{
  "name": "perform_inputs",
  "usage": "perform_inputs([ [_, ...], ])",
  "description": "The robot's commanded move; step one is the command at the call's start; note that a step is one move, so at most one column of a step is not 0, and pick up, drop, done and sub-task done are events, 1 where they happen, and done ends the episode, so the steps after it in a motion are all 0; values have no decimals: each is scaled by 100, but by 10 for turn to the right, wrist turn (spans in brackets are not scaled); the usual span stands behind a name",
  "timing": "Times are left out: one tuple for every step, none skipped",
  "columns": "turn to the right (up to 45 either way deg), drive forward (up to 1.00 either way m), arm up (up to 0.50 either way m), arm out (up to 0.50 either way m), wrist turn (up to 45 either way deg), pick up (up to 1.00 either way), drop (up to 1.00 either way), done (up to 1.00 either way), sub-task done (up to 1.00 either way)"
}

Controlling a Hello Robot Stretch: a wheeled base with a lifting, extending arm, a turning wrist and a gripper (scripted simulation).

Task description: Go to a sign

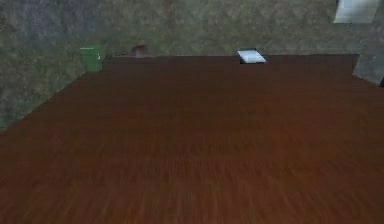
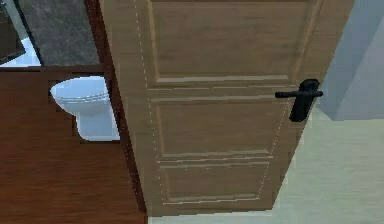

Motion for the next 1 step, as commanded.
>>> perform_inputs([
  [0,20,0,0,0,0,0,0,0],
])
